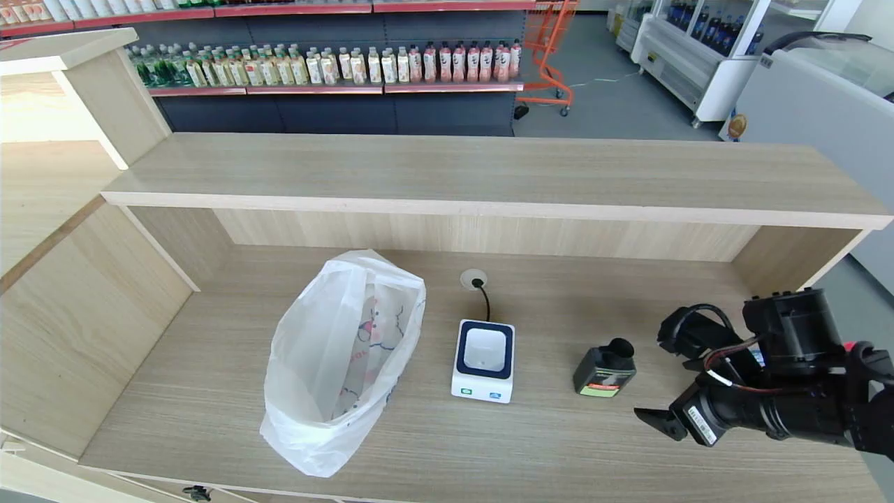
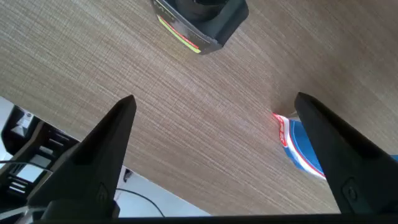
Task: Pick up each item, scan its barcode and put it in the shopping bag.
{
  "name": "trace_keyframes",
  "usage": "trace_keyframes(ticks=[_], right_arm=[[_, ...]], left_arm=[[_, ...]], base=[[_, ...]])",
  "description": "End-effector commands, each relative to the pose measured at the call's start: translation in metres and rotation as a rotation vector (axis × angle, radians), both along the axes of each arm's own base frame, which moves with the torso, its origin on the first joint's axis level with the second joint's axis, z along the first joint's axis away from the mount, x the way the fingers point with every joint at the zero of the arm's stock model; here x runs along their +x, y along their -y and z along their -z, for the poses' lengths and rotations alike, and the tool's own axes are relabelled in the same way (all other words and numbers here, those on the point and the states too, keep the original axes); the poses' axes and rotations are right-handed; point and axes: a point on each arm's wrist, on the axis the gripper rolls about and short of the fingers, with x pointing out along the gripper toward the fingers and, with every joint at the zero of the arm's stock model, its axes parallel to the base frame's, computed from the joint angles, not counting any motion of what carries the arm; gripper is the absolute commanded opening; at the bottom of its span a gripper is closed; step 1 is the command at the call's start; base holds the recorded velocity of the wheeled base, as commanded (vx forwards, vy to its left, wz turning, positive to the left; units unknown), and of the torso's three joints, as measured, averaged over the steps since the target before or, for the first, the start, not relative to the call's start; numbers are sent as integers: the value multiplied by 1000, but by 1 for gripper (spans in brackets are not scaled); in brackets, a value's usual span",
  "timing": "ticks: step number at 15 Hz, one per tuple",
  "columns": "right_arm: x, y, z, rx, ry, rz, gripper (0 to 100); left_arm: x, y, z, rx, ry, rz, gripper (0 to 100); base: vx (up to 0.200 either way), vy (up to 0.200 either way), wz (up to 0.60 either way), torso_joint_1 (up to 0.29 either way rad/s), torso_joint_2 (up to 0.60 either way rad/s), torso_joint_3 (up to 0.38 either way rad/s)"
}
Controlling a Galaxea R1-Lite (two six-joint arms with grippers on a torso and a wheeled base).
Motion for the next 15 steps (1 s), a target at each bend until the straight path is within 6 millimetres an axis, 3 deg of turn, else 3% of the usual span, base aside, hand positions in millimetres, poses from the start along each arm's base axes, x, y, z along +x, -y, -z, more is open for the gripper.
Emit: trace_keyframes(ticks=[1,6,9,15], right_arm=[[14,-3,25,3,-38,-11,100],[42,-12,38,46,29,-50,100],[60,-24,36,89,65,-105,100],[69,-39,39,127,71,-188,100]], left_arm=[[0,0,0,0,-2,0,100],[0,0,0,0,-2,-2,100],[0,0,0,0,-2,0,100],[0,0,0,0,0,0,100]], base=[[0,0,0,0,0,0],[0,0,0,0,0,0],[0,0,0,0,0,0],[0,0,0,0,0,0]])
